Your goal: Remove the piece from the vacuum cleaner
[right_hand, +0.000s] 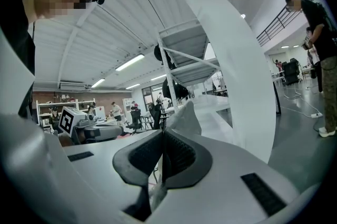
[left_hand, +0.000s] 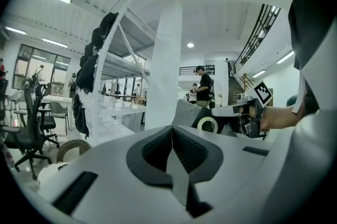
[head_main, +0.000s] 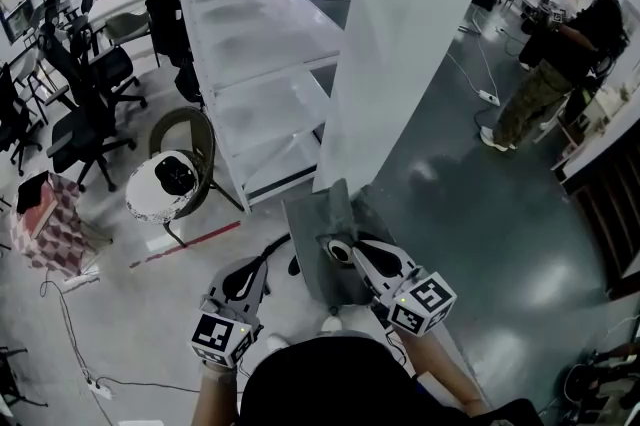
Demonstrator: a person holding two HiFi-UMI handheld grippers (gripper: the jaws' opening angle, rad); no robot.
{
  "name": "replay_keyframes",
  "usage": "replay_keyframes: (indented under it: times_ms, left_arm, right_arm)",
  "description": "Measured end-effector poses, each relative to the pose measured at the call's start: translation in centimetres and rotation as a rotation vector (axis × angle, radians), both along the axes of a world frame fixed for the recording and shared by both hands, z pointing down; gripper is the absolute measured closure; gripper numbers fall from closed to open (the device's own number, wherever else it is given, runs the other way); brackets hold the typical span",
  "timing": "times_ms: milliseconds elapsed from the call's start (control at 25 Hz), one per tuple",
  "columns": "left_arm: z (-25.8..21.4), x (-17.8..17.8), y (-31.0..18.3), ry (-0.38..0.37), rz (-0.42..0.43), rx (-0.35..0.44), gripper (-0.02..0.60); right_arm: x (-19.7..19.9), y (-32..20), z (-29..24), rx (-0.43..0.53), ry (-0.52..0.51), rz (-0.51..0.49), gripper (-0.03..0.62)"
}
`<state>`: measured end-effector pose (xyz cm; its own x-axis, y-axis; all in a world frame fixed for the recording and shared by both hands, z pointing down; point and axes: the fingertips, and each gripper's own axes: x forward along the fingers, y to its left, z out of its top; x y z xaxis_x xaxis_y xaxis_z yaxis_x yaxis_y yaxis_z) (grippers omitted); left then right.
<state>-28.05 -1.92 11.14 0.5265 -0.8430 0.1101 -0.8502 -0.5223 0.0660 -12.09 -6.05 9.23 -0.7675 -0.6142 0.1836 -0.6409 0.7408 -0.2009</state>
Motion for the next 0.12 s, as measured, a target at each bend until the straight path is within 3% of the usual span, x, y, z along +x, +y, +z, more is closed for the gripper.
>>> replay_keyframes:
  times_ms: [120]
  left_arm:
    - [0.07, 0.15, 0.08, -0.008, 0.005, 0.003, 0.563]
  right_arm:
    - [-0.25, -0.01, -0.12, -0.001, -0.005, -0.008, 0.548]
